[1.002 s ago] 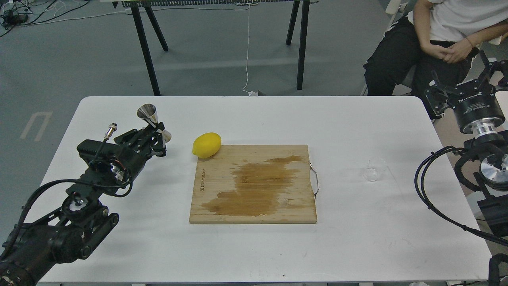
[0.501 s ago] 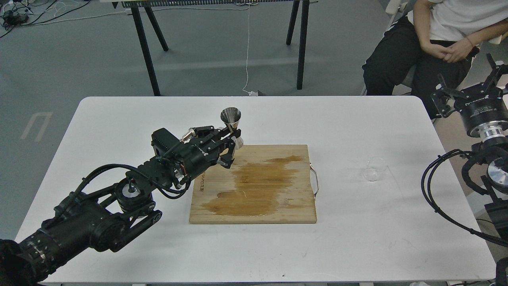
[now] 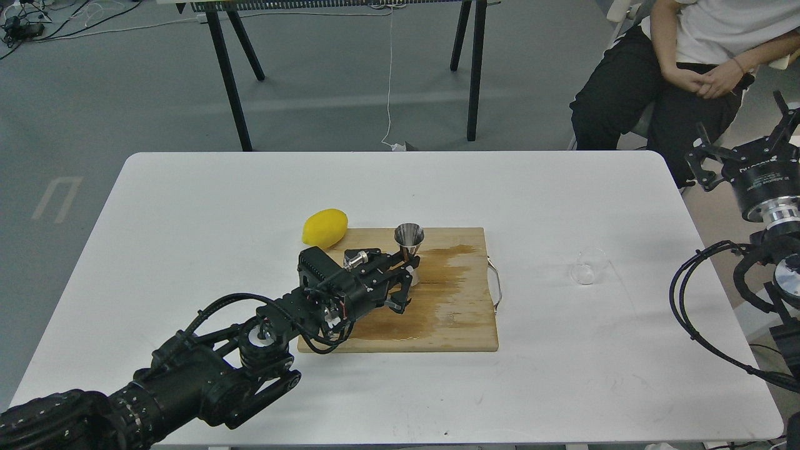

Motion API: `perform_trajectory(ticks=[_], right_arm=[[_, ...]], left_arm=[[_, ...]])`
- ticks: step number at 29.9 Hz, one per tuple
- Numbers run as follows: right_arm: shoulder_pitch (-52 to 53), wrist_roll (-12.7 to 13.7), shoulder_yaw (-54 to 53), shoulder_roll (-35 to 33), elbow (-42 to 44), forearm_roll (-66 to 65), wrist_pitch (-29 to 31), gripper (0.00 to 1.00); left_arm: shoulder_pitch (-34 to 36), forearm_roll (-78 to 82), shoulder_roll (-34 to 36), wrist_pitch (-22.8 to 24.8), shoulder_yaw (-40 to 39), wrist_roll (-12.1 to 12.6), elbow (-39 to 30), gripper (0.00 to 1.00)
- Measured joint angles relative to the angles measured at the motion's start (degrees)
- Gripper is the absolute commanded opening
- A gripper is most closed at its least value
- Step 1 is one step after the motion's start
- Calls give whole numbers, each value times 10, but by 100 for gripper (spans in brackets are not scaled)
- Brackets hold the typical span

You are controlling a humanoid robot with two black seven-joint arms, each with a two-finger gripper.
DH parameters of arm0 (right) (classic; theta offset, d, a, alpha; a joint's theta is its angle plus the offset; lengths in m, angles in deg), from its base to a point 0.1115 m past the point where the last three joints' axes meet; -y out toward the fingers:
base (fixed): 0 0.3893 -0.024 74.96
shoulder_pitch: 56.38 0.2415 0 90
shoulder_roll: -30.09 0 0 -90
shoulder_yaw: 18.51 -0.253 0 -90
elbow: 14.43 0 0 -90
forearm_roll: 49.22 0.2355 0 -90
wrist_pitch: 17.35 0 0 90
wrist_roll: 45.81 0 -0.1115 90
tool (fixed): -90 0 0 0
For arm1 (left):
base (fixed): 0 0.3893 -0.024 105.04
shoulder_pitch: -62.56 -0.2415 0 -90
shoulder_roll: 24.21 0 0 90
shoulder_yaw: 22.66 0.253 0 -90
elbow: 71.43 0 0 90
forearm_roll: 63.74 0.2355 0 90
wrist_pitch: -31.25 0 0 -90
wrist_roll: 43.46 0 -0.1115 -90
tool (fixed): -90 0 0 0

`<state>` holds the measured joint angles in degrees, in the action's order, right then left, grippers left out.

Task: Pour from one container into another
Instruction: 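Carry the jigger with the left gripper over the wooden board, then lower the jigger onto the board and open the left gripper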

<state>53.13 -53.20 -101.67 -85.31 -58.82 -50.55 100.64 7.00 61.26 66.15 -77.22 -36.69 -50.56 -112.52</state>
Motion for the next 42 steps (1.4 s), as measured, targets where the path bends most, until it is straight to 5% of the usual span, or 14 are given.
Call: perform_trajectory(ticks=[7,14,36,38,40,42], right_arm=[[0,0,-2,0,-1,0,0,100],[0,0,1,0,-1,0,0,100],[0,0,3,0,-3,0,0,100],[0,0,3,0,-3,0,0,100],[0,1,4,0,-3,0,0,100],[0,3,5,0,-3,0,0,100]], left_arm=[[7,0,-4,1,-1,28,12,22],[12,0,-4,1,0,28,12,23],[13,0,-4,1,1,19,12,57],[13,0,-4,0,1,18,11,67],[13,0,-4,-3,-2,17,9,91],[13,0,-2,-16,-3,15,7,96]])
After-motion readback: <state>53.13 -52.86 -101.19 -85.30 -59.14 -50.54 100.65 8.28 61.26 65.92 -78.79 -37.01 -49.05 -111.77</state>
